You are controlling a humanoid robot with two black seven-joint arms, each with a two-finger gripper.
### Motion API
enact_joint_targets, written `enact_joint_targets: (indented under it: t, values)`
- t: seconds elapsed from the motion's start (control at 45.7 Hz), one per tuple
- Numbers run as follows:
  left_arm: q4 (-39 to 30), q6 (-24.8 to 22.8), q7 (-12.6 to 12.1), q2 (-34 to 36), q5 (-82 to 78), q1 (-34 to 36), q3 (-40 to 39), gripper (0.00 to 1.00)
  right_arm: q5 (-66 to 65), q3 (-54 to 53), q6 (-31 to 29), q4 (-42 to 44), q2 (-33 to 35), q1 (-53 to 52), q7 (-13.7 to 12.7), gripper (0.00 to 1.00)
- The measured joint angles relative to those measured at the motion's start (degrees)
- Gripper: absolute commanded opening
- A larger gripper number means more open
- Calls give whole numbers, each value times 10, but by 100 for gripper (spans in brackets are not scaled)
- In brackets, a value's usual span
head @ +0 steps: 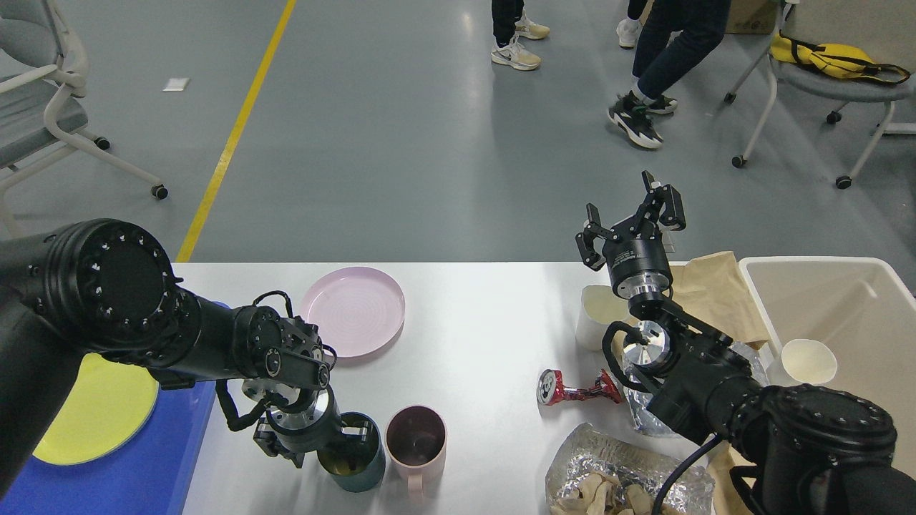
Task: Tidy desktop
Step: 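Grasp the dark green mug with the left gripper, then carry the green mug into the blue tray with the left gripper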
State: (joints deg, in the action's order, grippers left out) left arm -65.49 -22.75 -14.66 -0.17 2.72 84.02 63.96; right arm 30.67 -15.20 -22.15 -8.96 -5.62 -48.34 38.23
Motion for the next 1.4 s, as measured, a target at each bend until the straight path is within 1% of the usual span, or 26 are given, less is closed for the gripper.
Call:
enact_joint_targets:
  t: [0.153, 0.219, 0.307, 0.46, 0.526, 0.635, 0.745, 0.788, 1.161, 1.402]
  values:
    - [-2, 3, 0, 0, -1, -2, 2, 41, 0, 0, 0, 0, 0, 0, 0, 100]
    - [-3, 3, 0, -1, -1, -3, 3, 36, 0, 0, 0, 0, 0, 0, 0, 100]
    - [-4, 3, 0, -1, -2, -3, 3, 34, 0, 0, 0, 0, 0, 0, 0, 100]
    - [-5, 3, 1, 0, -2, -3, 3, 27, 0, 0, 0, 0, 0, 0, 0, 100]
    - [-6, 3, 1, 0, -2, -3, 5, 22, 0, 0, 0, 0, 0, 0, 0, 100]
    - [-8, 3, 1, 0, -2, -4, 6, 9, 0, 0, 0, 0, 0, 0, 0, 100]
    - [-9, 3, 1, 1, -2, -4, 7, 1, 0, 0, 0, 0, 0, 0, 0, 100]
    - [-9, 3, 1, 1, -3, -4, 7, 0, 0, 0, 0, 0, 0, 0, 0, 100]
    - [-14, 6, 2, 1, -15, -2, 7, 0, 0, 0, 0, 0, 0, 0, 0, 100]
    - [-43, 4, 1, 10, -16, 21, 9, 0, 0, 0, 0, 0, 0, 0, 0, 100]
